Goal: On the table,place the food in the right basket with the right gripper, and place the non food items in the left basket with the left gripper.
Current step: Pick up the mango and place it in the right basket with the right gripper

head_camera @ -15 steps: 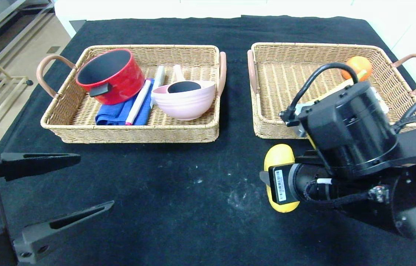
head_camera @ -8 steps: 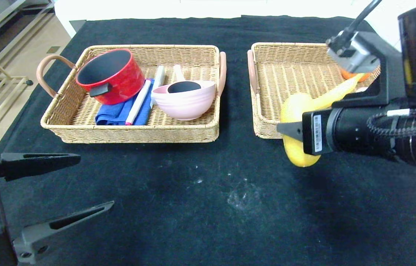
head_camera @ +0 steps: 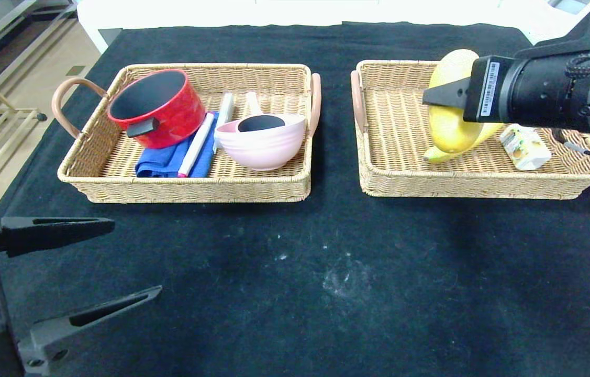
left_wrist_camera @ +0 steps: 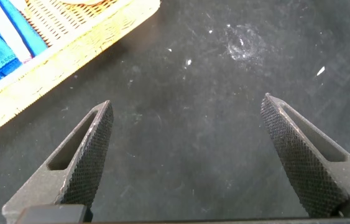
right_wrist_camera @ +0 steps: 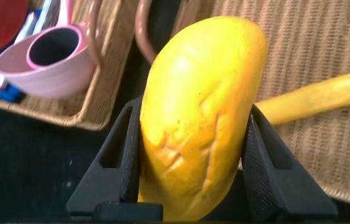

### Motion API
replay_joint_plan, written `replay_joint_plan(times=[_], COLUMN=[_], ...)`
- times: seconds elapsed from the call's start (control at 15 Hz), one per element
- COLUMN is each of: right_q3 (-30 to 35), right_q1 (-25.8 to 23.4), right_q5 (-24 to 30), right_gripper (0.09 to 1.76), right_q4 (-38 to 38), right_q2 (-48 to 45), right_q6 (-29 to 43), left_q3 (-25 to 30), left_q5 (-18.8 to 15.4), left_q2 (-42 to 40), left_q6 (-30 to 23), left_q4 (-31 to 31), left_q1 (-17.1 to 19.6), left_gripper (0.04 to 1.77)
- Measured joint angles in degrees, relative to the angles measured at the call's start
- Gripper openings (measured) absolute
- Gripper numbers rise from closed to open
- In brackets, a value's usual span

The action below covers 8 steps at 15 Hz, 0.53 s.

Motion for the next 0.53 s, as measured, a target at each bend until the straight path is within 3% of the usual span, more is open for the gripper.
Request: replay_joint_plan(times=[0.53], right_q3=[-10.23], right_q1=[-10.28], right_q5=[9.76], right_gripper=[0.97], right_q4=[-3.06], right_q2=[8.37], right_q6=[0.00], left_q3=[0.17], left_q5=[0.00], left_q2=[0.16], left_q6=[-0.02], left_q4=[-0.05], left_q1=[-0.28], left_gripper=[1.72])
